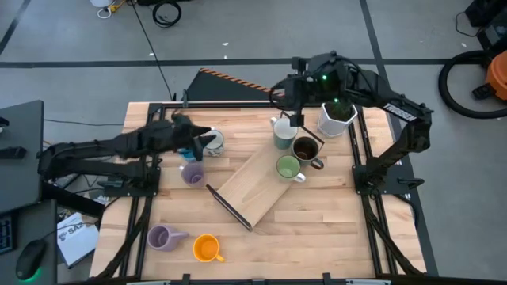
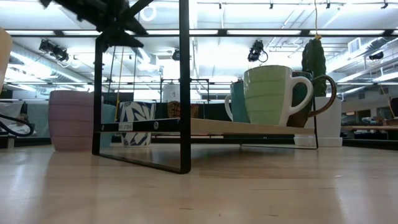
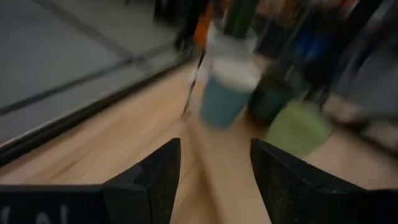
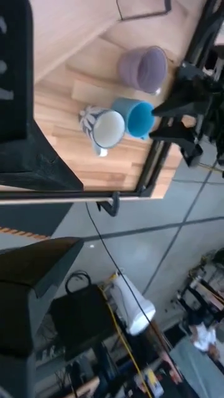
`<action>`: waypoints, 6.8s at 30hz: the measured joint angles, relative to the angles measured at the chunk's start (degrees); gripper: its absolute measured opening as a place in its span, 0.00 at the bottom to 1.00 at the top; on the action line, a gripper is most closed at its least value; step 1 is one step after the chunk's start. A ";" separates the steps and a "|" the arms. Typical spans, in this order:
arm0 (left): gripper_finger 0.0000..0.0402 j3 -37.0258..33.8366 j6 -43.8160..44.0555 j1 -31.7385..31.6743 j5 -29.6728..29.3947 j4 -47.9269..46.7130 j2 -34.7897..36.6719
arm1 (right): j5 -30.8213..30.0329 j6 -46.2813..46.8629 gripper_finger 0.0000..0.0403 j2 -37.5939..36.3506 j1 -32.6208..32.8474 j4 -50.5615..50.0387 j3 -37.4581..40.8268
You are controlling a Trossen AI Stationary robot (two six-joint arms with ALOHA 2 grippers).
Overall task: Place coffee mugs
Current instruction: Put the white patterned mug on the shelf
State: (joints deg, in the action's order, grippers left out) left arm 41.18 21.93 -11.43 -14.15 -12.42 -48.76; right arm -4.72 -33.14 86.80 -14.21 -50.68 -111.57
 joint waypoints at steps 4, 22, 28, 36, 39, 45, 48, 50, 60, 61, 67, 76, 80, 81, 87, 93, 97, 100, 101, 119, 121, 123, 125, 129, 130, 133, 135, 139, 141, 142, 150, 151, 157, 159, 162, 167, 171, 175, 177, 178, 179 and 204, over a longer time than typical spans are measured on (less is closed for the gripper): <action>0.50 11.29 -5.96 -2.85 3.24 -19.10 -8.62 | 0.34 0.04 0.33 0.15 -0.64 -2.13 0.09; 0.50 24.49 -25.65 -4.43 4.34 -36.48 -33.27 | 0.36 0.07 0.33 -0.49 -0.62 -1.98 4.32; 0.50 24.49 -31.78 -4.39 3.63 -37.29 -36.48 | 0.36 0.00 0.33 -0.57 -0.62 -2.06 4.66; 0.50 24.34 -34.64 -4.39 3.78 -39.46 -39.91 | 0.38 0.09 0.33 -0.57 -0.62 -1.71 4.66; 0.50 22.90 -34.66 -4.36 3.84 -39.57 -41.66 | 0.79 0.18 0.33 -0.57 -0.60 -1.70 4.66; 0.44 22.46 -33.27 -4.34 2.83 -39.39 -44.20 | 1.80 0.20 0.33 -0.57 -0.60 -1.72 4.66; 0.37 22.46 -33.13 -4.36 2.79 -38.70 -44.71 | 1.80 0.39 0.33 -0.57 -0.60 -1.70 4.66; 0.31 22.46 -33.13 -4.34 2.81 -38.59 -44.85 | 1.80 0.40 0.33 -0.57 -0.60 -1.72 4.66; 0.07 25.52 -27.12 -5.20 8.38 -34.21 -45.21 | 1.37 0.08 0.33 -1.62 -0.60 -1.54 4.63; 0.07 26.62 -25.42 -5.53 9.68 -34.48 -45.23 | 1.39 0.18 0.33 -1.68 -0.60 -1.43 4.63; 0.07 36.32 -12.29 -4.44 10.48 -37.58 -48.49 | 1.37 0.61 0.33 -1.95 -0.60 -1.22 4.63; 0.07 56.79 -1.56 1.46 3.83 -52.09 -61.90 | 1.35 0.59 0.33 -2.55 -0.48 -0.35 4.63; 0.07 62.71 3.11 3.47 4.11 -52.21 -65.31 | 1.34 0.59 0.33 -3.23 -0.38 -0.43 4.63; 0.08 64.01 3.50 3.77 4.31 -52.66 -65.91 | 1.36 0.59 0.33 -3.42 -0.36 -0.35 4.63; 0.08 67.74 7.17 4.54 4.89 -52.26 -66.85 | 1.34 0.61 0.33 -4.47 0.68 -0.40 4.61; 0.09 66.95 7.85 4.87 5.49 -49.34 -66.84 | 1.37 0.39 0.33 -4.84 2.19 -0.43 4.61; 0.09 65.25 6.18 6.03 5.88 -42.93 -66.98 | 1.37 0.35 0.33 -4.86 2.67 -0.43 4.61; 0.09 65.27 5.32 6.89 5.42 -38.78 -66.96 | 1.35 0.07 0.33 -4.85 2.92 -0.41 4.61; 0.09 65.27 4.66 6.96 5.31 -38.32 -66.96 | 1.37 0.05 0.33 -4.86 2.94 -0.42 4.61; 0.10 65.21 2.94 6.39 7.10 -34.87 -70.39 | 1.32 -0.04 0.33 -4.85 2.94 -0.87 4.61; 0.10 65.21 2.94 6.35 7.23 -34.58 -70.41 | 1.34 -0.02 0.33 -4.85 2.94 -0.85 4.61; 0.10 65.21 2.94 6.35 7.33 -34.53 -70.41 | 1.34 -0.02 0.33 -4.85 2.94 -0.87 4.61; 0.10 65.21 2.96 6.39 7.58 -34.67 -70.41 | 1.34 0.15 0.33 -4.85 2.94 -0.87 4.61; 0.10 65.21 2.94 6.45 7.69 -34.49 -70.41 | 1.34 0.20 0.33 -4.85 2.94 -0.87 4.61; 0.10 65.21 2.94 6.45 7.69 -34.46 -70.41 | 1.34 0.17 0.33 -4.85 2.94 -0.87 4.61; 0.10 65.21 2.91 6.39 7.58 -34.44 -70.41 | 1.34 0.19 0.33 -4.85 2.94 -0.87 4.61; 0.10 65.21 2.89 6.39 7.58 -34.46 -70.41 | 1.34 0.19 0.33 -4.85 2.94 -0.87 4.61; 0.10 65.21 1.75 6.39 7.58 -34.28 -70.41 | 1.34 0.18 0.33 -4.85 2.94 -0.87 4.61; 0.10 65.21 1.38 6.41 7.56 -34.13 -70.41 | 1.34 0.15 0.33 -4.85 2.94 -0.87 4.61; 0.10 65.21 1.36 6.41 7.60 -34.08 -70.41 | 1.34 0.13 0.33 -4.85 2.94 -0.87 4.61; 0.14 65.23 -0.39 6.35 7.34 -33.98 -70.41 | 1.34 0.02 0.33 -4.85 2.94 -0.87 4.61; 0.17 65.32 -0.64 6.35 7.33 -33.85 -70.41 | 1.34 0.02 0.33 -4.85 2.94 -0.87 4.61; 0.30 65.36 -0.71 6.35 7.47 -33.91 -70.41 | 1.35 0.00 0.33 -4.83 2.94 -0.87 4.61; 0.32 65.36 -0.74 6.34 7.47 -33.94 -70.41 | 1.34 0.00 0.33 -4.83 2.94 -0.87 4.61; 0.34 66.12 -0.74 6.11 7.59 -34.47 -70.41 | 1.36 0.00 0.33 -4.83 2.94 -0.87 4.61; 0.34 69.16 -2.70 6.08 7.84 -36.09 -70.41 | 1.37 0.02 0.33 -4.83 2.94 -0.87 4.61; 0.34 71.93 -4.36 6.11 8.01 -38.36 -70.41 | 1.37 0.02 0.33 -4.83 2.94 -0.87 4.61; 0.34 75.66 -11.16 6.08 7.91 -44.85 -70.37 | 1.37 0.67 0.33 -4.83 2.94 -1.51 4.61; 0.34 77.32 -15.07 6.04 7.05 -49.83 -70.50 | 1.37 1.36 0.33 -4.83 2.94 -2.53 4.61; 0.34 78.43 -16.84 5.96 6.07 -52.51 -70.50 | 1.37 1.55 0.33 -4.81 2.94 -3.03 4.61; 0.34 79.40 -18.25 5.87 4.64 -54.37 -70.48 | 1.36 1.67 0.33 -4.81 2.94 -3.58 4.61; 0.34 63.99 -48.27 -0.08 15.28 -41.69 -59.66 | -0.17 14.86 0.33 -12.19 8.81 -8.04 3.67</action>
State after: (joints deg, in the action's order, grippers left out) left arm 105.16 -26.35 -11.51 1.13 -54.11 -108.42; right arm -4.89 -18.29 74.62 -5.40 -58.72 -107.90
